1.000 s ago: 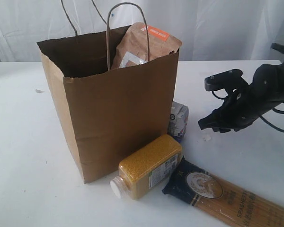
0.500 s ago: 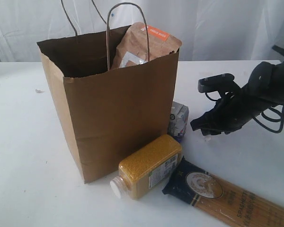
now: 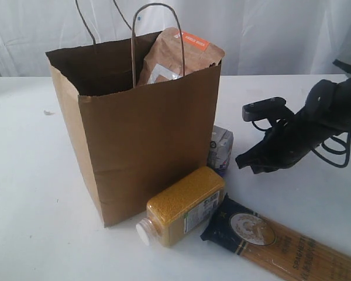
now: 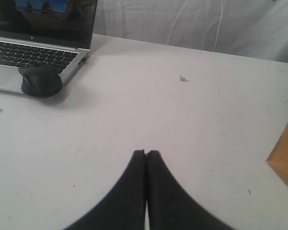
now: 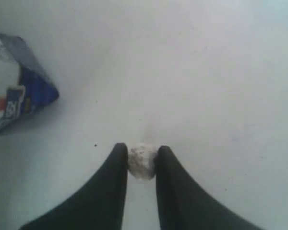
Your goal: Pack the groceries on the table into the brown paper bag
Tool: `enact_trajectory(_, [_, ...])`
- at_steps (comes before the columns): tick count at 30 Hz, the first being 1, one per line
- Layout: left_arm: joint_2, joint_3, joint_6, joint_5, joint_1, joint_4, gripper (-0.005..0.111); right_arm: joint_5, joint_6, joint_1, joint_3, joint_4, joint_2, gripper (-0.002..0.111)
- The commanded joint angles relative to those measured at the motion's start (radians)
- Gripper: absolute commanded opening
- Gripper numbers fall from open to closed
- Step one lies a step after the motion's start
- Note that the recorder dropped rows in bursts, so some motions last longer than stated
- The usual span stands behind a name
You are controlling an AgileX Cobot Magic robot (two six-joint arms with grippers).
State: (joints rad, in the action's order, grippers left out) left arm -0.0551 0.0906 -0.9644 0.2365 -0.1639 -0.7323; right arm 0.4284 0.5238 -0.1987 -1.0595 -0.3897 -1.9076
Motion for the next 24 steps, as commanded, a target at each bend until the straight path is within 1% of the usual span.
enact_trajectory(1, [0.007,-0.001,0.0,-0.002,0.002,-0.012,0.0,0.064,0.006,0.008,-0.014,-0.002,0.073,0.0])
enact_trajectory(4, [0.007,-0.001,0.0,-0.002,0.002,-0.012,0.0,0.146,-0.052,0.008,-0.014,-0.009,0.143,0.0])
enact_trajectory(6, [0.007,-0.001,0.0,-0.002,0.002,-0.012,0.0,0.233,-0.084,0.008,-0.014,-0.025,0.195,0.0])
enact_trajectory(9, [0.007,-0.001,0.0,-0.002,0.002,-0.012,0.0,0.377,-0.084,0.008,-0.009,-0.052,0.257,0.0])
enact_trajectory(12, [0.007,-0.001,0.0,-0.002,0.002,-0.012,0.0,0.459,-0.07,0.005,0.038,-0.097,0.317,0.0])
enact_trajectory(19, [0.007,-0.001,0.0,-0.002,0.002,-0.012,0.0,0.464,0.118,-0.043,0.216,-0.274,0.49,0.0])
enact_trajectory(24, [0.007,-0.001,0.0,-0.002,0.002,-0.012,0.0,0.464,0.133,-0.05,0.3,-0.319,0.648,0.0])
